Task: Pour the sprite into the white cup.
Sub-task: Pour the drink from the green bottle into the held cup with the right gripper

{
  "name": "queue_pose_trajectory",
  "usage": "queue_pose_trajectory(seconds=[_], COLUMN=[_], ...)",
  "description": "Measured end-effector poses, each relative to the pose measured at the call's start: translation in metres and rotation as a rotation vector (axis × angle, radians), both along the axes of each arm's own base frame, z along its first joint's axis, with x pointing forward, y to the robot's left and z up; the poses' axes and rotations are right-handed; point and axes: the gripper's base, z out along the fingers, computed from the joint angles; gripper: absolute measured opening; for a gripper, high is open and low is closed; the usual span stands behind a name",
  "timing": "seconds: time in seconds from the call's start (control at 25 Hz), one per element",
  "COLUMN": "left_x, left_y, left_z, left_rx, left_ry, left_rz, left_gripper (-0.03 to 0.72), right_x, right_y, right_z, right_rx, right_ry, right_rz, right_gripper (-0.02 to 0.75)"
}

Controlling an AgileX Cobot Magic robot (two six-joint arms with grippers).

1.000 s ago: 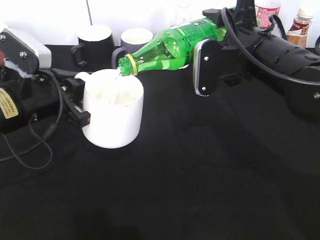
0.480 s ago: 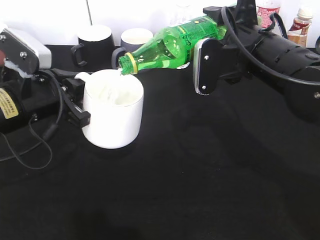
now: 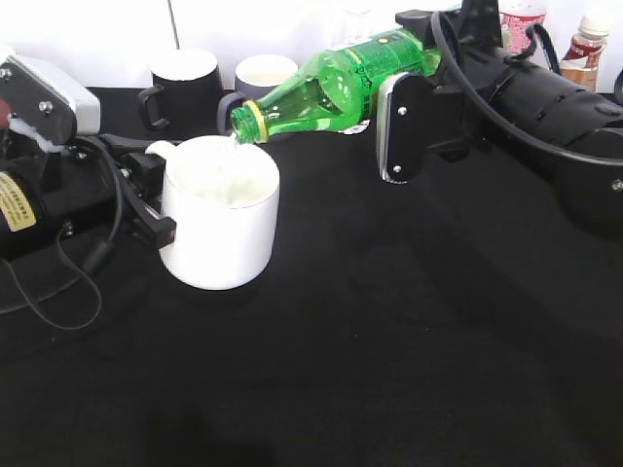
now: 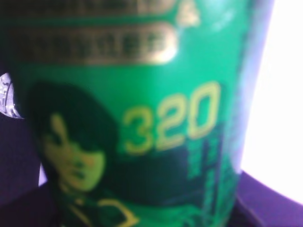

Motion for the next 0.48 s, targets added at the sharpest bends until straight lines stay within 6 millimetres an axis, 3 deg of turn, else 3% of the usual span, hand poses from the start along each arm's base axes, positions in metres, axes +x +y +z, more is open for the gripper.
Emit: queue_pose_trajectory(seconds=[0.24, 0.48], left_x=[0.0000, 0.0008], left_y=[0.0000, 0.0006], left_z=[0.0000, 0.0011], left_rx=[0.000, -0.016], left_ry=[0.000, -0.003], left_rz=[-0.001, 0.013], left_gripper=[0.054, 0.054], right_x=[0.0000, 0.0000], right_y=[0.0000, 0.0001], right_z=[0.0001, 0.0001], right_rx=[0.016, 0.330], right_ry=[0.006, 0.148], right_rz=[-0.001, -0.009], right_gripper=[0.396, 0.396])
